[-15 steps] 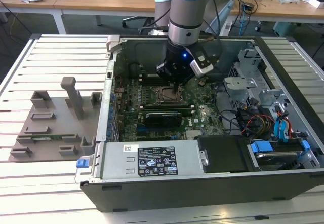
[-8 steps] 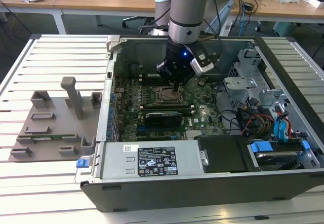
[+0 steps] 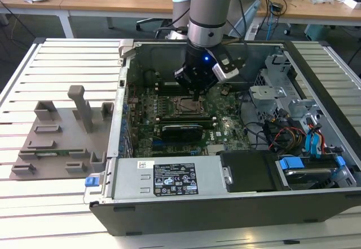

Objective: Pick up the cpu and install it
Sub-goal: 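Install the first cpu locking lever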

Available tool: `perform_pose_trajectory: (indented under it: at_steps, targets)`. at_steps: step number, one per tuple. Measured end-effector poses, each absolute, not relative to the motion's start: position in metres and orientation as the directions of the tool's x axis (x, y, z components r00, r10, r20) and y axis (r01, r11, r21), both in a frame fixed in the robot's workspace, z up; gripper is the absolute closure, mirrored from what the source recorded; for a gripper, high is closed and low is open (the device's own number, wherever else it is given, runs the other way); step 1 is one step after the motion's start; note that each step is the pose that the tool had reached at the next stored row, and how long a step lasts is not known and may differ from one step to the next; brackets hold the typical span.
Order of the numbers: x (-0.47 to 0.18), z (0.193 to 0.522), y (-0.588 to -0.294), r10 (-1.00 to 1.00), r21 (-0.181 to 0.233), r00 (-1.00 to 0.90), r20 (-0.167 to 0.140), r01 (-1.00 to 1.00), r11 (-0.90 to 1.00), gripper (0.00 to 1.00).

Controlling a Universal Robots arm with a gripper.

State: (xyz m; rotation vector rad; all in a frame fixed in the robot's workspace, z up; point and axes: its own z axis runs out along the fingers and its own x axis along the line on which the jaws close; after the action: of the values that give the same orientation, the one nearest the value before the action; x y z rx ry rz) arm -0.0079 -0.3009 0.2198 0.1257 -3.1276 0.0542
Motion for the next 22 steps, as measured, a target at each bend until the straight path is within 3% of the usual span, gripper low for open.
perform_pose_trajectory:
  at_steps: [22]
  targets:
    - [-0.008, 0.259, -0.301, -0.079, -0.076, -0.997, 0.016, -0.080, 0.994, 0.89]
